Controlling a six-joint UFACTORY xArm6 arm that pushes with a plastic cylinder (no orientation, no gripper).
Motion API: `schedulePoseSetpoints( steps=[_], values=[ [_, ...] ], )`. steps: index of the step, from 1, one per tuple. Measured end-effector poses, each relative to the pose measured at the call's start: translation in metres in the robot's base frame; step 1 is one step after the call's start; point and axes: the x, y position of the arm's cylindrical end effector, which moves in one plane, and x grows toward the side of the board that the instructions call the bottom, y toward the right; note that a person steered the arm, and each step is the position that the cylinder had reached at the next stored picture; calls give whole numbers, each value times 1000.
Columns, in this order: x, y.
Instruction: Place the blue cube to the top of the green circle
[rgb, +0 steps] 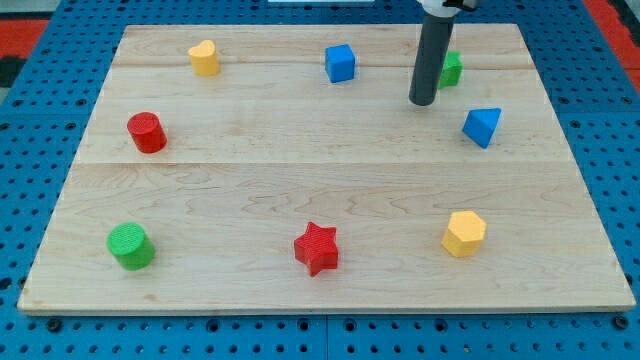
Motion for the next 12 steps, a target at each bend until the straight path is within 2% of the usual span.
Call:
schedulePoseSetpoints(
  steps=[3, 4, 5, 6, 7, 8, 9, 10, 11, 12],
  values=[
    [-14, -5],
    [-46, -50],
    [-61, -66],
    [-85, -58],
    [-95, -89],
    [-58, -134],
    [-25, -132],
    [32, -141],
    [89, -193],
    [125, -237]
  ],
)
